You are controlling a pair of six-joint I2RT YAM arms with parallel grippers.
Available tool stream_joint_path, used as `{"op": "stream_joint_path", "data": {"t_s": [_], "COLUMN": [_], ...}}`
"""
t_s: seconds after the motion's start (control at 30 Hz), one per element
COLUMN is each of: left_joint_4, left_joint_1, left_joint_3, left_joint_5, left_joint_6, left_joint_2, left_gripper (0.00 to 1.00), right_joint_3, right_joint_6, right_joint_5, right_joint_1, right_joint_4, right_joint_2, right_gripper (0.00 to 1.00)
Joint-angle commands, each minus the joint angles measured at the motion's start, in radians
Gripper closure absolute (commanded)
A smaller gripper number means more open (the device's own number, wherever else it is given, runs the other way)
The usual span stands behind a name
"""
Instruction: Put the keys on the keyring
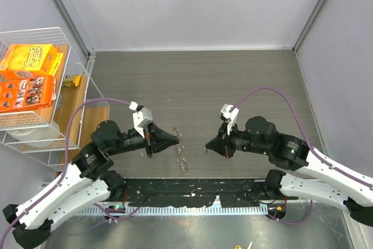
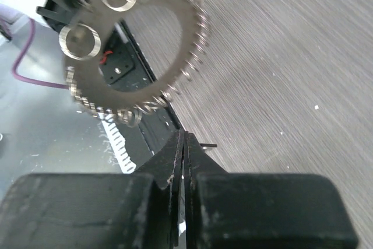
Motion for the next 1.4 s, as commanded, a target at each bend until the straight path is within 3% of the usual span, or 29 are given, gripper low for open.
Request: {"op": "stream_joint_path", "data": {"t_s": [0.0, 0.53, 1.37], "left_joint_4": [0.081, 0.096, 0.101], "left_joint_1": [-0.001, -0.001, -0.001], "left_joint_3": [0.018, 0.015, 0.015], "left_joint_5": [-0.009, 0.029, 0.045], "left_joint_6": [0.005, 0.011, 0.014], "left_joint_2": [0.0, -0.003, 0.001], "left_gripper": [1.0, 1.0, 1.0], "right_joint_3": [0.115, 0.333, 0.408], "right_joint_6": [-0.072, -0.114, -0.088], "right_joint_5": [-0.108, -0.249, -0.277], "right_joint_1": [0.004, 0.004, 0.018], "right_joint_4": [0.044, 0.069, 0.122], "right_joint_2": [0.014, 0.211, 0.31], "right_gripper": [0.94, 0.94, 0.95]}}
